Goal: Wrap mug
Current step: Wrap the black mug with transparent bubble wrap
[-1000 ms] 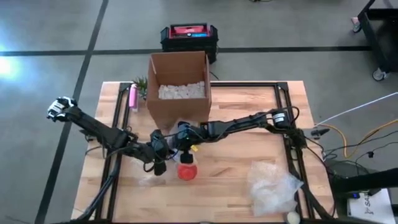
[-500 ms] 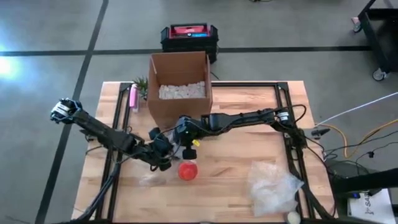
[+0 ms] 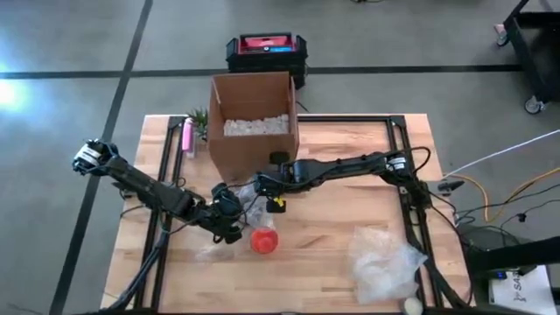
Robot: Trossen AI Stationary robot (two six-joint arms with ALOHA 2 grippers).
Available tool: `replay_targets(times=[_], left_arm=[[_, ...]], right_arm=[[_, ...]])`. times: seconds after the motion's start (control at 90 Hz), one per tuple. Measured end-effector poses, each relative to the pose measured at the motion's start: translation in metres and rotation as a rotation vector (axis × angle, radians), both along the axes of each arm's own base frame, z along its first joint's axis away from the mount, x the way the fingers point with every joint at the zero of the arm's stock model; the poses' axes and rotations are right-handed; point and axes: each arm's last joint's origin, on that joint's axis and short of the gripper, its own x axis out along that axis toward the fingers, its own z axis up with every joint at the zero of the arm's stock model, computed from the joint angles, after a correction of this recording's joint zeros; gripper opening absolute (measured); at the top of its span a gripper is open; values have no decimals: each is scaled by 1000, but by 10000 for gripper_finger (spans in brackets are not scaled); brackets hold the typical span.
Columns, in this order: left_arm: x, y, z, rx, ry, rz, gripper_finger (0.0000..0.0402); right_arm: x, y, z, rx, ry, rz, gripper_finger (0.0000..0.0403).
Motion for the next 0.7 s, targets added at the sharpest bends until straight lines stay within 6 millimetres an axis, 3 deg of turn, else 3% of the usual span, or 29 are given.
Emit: replay_targets(times=[0.111,0.3,0.5,0.7], left_arm=[[0,0,1,3,-2,-5,1],[-1,0,-1,10,12,-9,1],[-1,1,-1,9,5,-8,1],[0,1,1,14,-9,-8,1]], right_arm=[[8,4,-7,24,-111,26,0],[16,26,-3,95,-225,124,0],[17,44,-6,150,-233,204,0],[19,45,-29,177,-193,217,0]])
